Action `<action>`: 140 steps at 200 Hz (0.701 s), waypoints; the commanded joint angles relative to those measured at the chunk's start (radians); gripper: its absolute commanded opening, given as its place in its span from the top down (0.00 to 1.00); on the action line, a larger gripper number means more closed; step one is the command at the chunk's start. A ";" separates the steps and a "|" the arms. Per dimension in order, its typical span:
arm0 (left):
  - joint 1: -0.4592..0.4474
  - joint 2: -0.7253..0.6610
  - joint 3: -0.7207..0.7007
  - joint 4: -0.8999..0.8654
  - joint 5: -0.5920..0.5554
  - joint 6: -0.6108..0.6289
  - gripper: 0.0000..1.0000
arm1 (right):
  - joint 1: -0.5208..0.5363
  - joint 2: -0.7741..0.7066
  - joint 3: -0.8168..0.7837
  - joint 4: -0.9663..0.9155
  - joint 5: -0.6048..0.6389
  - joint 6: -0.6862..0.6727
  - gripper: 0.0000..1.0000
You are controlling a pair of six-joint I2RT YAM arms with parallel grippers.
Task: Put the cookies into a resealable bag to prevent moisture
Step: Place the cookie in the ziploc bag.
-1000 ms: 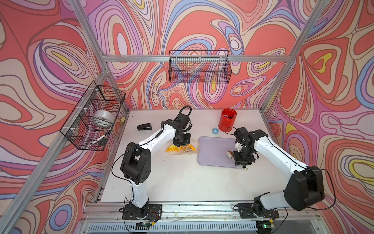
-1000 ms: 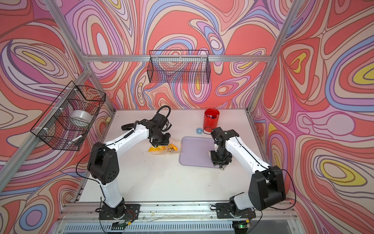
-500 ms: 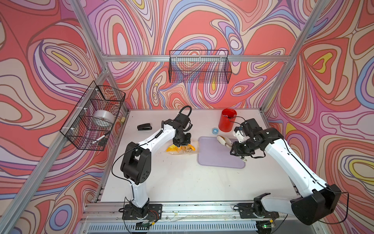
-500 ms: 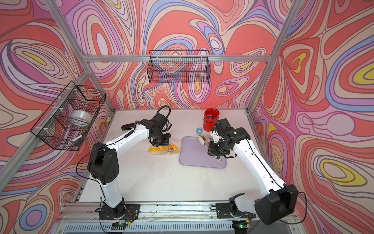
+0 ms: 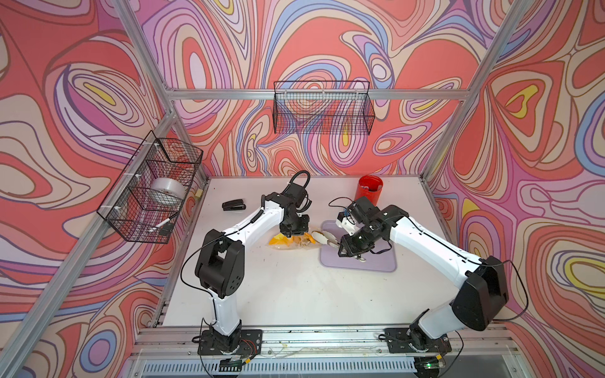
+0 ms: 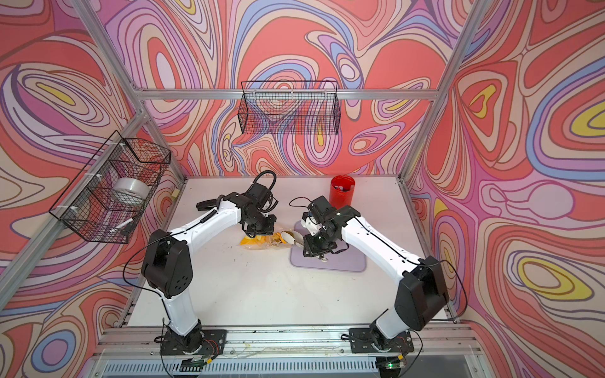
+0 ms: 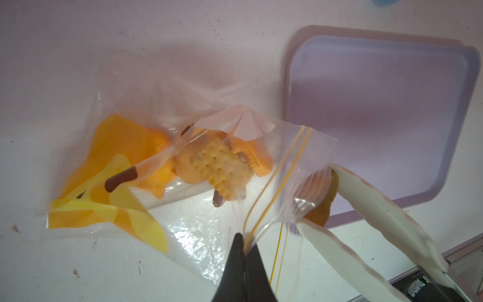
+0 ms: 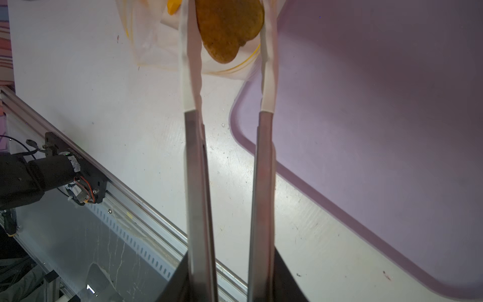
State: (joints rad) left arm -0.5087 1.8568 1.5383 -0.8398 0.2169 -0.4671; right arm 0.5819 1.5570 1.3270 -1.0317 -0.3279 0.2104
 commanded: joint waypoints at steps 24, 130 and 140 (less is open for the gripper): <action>0.006 0.004 0.024 -0.022 -0.005 0.007 1.00 | 0.024 0.113 0.080 0.117 -0.028 0.005 0.64; 0.005 0.016 0.023 -0.006 -0.007 0.000 1.00 | 0.023 -0.057 -0.005 0.015 0.072 -0.003 0.56; 0.006 0.015 0.022 -0.005 -0.007 -0.002 1.00 | 0.023 -0.091 -0.017 -0.010 0.087 0.002 0.57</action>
State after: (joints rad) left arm -0.5087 1.8568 1.5433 -0.8368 0.2192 -0.4675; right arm 0.6037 1.5520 1.3315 -0.9874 -0.2928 0.2214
